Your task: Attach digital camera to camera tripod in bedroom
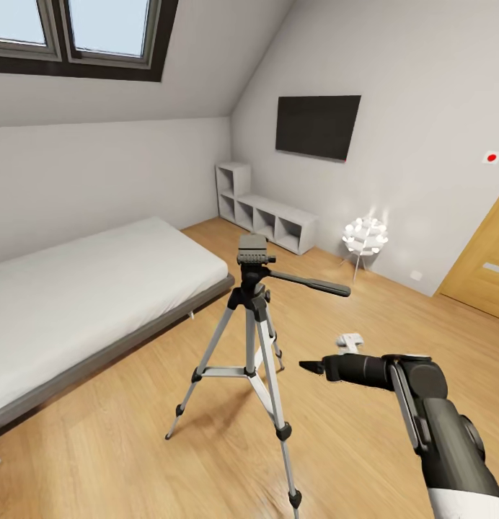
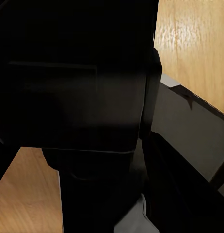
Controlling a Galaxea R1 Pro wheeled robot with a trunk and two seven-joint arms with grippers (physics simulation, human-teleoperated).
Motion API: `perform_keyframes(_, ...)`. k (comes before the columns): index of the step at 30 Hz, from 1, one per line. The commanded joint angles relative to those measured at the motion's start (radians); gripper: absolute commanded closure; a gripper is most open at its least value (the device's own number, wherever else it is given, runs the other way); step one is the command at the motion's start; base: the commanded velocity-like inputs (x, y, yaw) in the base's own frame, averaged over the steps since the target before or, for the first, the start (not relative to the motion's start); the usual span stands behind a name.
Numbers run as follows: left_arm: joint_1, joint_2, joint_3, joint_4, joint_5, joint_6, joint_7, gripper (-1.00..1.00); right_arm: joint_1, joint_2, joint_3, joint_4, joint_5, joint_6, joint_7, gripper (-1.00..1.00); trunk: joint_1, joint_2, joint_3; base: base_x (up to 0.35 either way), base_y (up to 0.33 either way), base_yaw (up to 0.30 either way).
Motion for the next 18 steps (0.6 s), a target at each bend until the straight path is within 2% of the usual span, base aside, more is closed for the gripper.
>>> perform_keyframes(1, -0.001, -0.001, -0.007, 0.001, 0.005, -0.003, -0.001, 1.00, -0.007, 0.003, 0.006, -0.011, 0.015, 0.004, 0.036, -1.00, 0.001, -0.002, -0.002, 0.000, 0.000, 0.000)
perform_keyframes(4, -0.001, -0.001, -0.007, 0.001, 0.005, -0.003, -0.001, 1.00, -0.011, 0.004, 0.028, -0.016, 0.018, 0.004, 0.048, -1.00, 0.001, -0.002, -0.002, 0.000, 0.000, 0.000)
perform_keyframes(8, -0.001, 0.000, -0.007, 0.001, 0.005, -0.003, -0.001, 1.00, -0.013, 0.006, 0.114, -0.019, 0.024, 0.004, 0.041, -1.00, 0.001, -0.002, -0.002, 0.000, 0.000, 0.000)
perform_keyframes(15, -0.001, 0.000, -0.007, 0.001, 0.005, -0.003, -0.001, 1.00, -0.014, 0.005, 0.148, -0.021, 0.026, 0.004, 0.023, -1.00, 0.001, -0.002, -0.002, 0.000, 0.000, 0.000)
perform_keyframes(18, -0.001, 0.000, -0.007, 0.001, 0.005, -0.003, -0.001, 1.00, -0.015, 0.004, 0.149, -0.022, 0.025, 0.004, 0.022, -1.00, 0.001, -0.002, -0.002, 0.000, 0.000, 0.000)
